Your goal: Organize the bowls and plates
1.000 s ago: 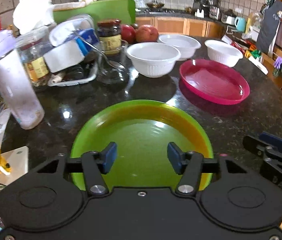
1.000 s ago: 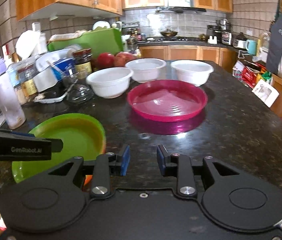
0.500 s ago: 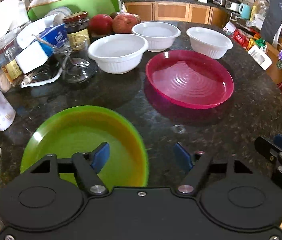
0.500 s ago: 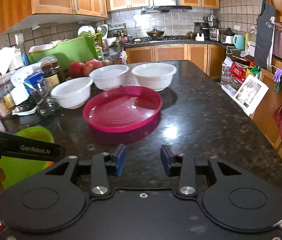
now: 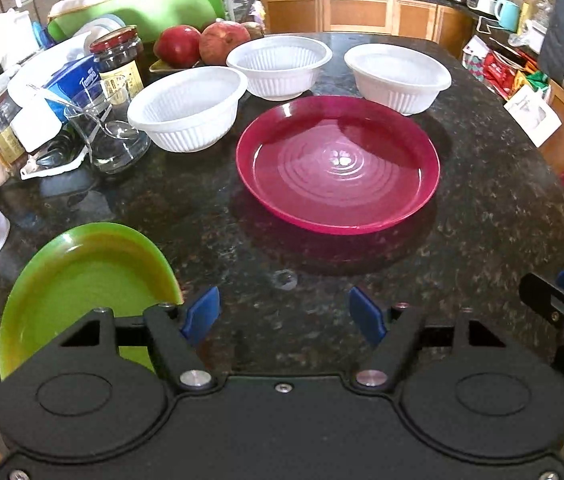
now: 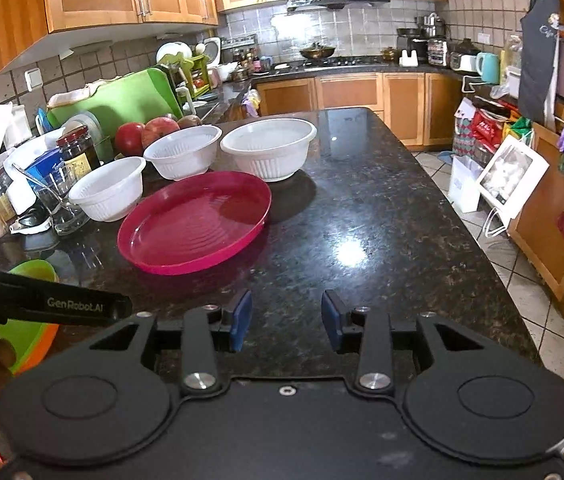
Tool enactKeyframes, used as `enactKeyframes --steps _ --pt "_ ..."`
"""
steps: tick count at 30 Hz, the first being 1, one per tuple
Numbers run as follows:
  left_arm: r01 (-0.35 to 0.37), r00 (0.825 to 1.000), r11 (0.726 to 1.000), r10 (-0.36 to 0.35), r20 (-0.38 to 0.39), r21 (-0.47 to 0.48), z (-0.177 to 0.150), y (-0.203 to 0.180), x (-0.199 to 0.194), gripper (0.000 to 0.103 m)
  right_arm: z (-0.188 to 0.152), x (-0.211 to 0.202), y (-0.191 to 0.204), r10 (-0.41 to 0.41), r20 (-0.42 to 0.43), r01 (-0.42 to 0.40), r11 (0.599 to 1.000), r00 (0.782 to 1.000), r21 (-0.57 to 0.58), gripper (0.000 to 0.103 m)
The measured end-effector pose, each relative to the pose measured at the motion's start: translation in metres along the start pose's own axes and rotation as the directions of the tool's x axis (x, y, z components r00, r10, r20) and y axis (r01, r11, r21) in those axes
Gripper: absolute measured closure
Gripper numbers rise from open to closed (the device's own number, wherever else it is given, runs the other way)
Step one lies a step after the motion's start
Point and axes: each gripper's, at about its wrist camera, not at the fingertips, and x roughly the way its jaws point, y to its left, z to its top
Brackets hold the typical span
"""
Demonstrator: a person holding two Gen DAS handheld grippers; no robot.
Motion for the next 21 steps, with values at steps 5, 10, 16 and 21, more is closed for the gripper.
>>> enactKeyframes --steps 5,10,16,21 --pt "-0.03 1.0 0.999 0.03 0.001 -0.038 0.001 -0.009 0.002 0.029 0.01 0.018 -0.013 0.028 -0.041 -0.028 1.0 0.999 -0.012 0.063" --pt "-0.057 0.998 0.996 0.057 -0.004 -0.075 -0.001 -0.014 0.005 0.029 0.015 0.036 -0.02 0.02 -0.086 -0.024 0.999 0.996 -0.046 0.063" --pt "-0.091 0.996 0.99 0.09 -0.012 -0.106 -0.004 -0.019 0.008 0.029 0.018 0.052 -0.029 0.012 -0.132 -0.023 0.996 0.991 -0.083 0.058" --pt "-0.112 0.994 0.987 0.111 -0.018 -0.115 -0.005 -0.026 0.01 0.029 0.021 0.059 -0.034 0.013 -0.144 -0.027 0.995 0.989 -0.095 0.056"
